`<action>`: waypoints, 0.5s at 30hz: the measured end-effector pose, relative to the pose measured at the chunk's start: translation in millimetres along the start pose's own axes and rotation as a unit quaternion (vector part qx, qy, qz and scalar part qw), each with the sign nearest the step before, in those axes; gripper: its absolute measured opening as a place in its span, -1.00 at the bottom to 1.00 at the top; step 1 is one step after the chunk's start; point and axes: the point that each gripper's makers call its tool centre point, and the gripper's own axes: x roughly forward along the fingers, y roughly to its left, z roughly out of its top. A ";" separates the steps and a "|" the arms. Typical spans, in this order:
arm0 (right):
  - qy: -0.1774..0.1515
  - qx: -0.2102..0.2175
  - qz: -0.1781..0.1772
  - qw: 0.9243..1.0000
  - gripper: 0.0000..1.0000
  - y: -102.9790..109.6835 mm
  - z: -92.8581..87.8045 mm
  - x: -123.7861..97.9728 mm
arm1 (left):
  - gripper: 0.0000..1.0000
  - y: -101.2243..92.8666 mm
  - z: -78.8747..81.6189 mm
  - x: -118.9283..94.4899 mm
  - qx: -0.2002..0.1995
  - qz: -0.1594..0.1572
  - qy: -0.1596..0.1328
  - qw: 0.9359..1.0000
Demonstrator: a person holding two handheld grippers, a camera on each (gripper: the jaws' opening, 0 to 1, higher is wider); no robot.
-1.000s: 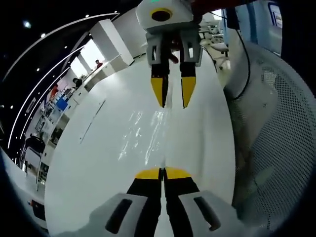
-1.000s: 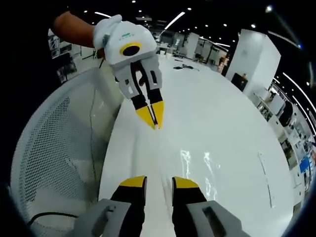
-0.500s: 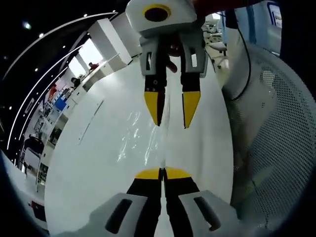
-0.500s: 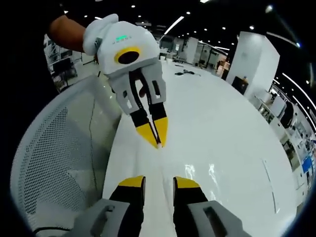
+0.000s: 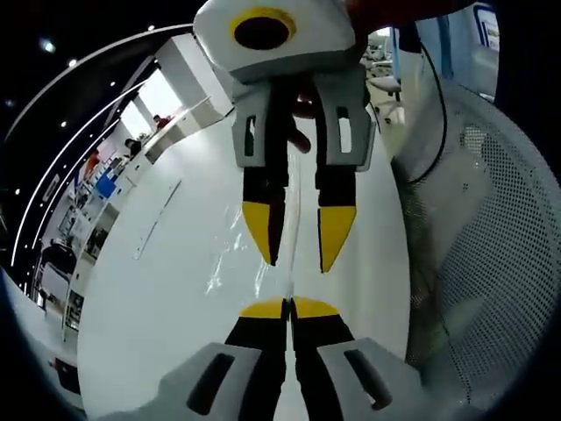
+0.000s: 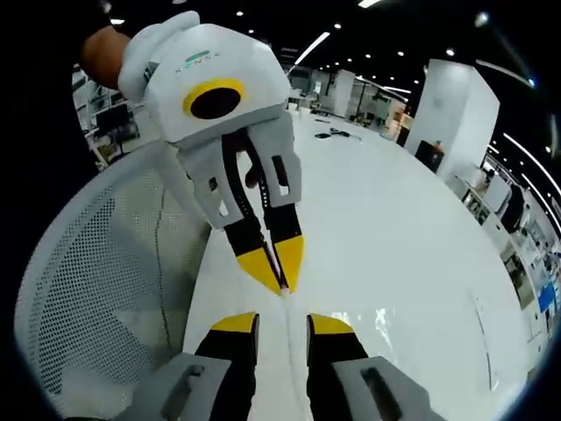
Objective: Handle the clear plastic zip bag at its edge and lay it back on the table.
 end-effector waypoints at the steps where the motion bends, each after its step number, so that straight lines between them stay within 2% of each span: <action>1: 0.001 -0.001 0.000 1.000 -0.65 0.5 0.2 1.0 | -1.00 -0.3 0.3 0.1 0.000 0.000 0.000 1.000; 15: 0.004 -0.015 0.004 1.000 -0.82 2.2 -1.3 8.1 | -1.00 -6.1 5.4 2.1 0.003 -0.008 -0.004 1.000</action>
